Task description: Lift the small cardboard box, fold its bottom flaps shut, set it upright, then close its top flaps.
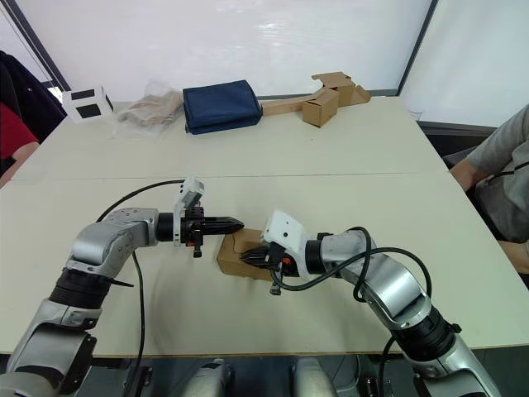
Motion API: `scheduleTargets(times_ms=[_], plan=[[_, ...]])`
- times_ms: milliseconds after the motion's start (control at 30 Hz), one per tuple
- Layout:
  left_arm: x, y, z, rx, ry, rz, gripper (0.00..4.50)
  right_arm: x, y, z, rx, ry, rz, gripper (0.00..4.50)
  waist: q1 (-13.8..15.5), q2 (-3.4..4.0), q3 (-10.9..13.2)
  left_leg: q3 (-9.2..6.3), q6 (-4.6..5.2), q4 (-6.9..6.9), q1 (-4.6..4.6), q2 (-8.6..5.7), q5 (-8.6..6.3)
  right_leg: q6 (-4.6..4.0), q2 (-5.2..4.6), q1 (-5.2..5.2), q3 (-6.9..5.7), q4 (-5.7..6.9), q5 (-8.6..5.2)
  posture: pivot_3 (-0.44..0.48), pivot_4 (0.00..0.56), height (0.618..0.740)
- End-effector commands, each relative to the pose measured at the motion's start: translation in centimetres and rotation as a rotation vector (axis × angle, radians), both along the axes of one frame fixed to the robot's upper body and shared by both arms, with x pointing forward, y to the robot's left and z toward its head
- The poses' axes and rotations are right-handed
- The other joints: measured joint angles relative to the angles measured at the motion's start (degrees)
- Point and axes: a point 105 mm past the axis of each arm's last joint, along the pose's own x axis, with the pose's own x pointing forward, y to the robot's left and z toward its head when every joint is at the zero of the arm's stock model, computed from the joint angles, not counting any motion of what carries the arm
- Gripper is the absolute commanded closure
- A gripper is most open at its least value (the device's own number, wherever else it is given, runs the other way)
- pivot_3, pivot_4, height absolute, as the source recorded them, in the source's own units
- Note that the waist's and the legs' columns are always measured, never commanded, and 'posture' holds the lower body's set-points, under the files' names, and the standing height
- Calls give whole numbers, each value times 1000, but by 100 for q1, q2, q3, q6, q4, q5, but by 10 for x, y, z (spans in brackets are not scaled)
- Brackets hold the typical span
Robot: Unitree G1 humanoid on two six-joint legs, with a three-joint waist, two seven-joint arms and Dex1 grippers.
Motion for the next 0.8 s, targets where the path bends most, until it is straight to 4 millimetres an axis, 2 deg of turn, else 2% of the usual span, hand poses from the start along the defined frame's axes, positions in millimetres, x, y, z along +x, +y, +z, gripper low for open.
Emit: scheduleTargets(times_ms=[33,267,800], plan=[[-4,-4,8,-17,-15,-11,4492,0,0,4,2,-33,9,4500,-1,0,0,0,0,0,0,0,0,0,0,-1,0,0,0,0,150,740],[-6,-6,12,-26,-9,-15,4492,8,-5,-2,-43,-65,-23,4500,-2,0,0,0,0,0,0,0,0,0,0,0,0,0,0,0,150,740],[-10,-7,9,8,-28,-35,4492,18,-6,-4,-64,-100,-49,4500,0,0,0,0,0,0,0,0,0,0,0,0,0,0,0,0,150,740]])
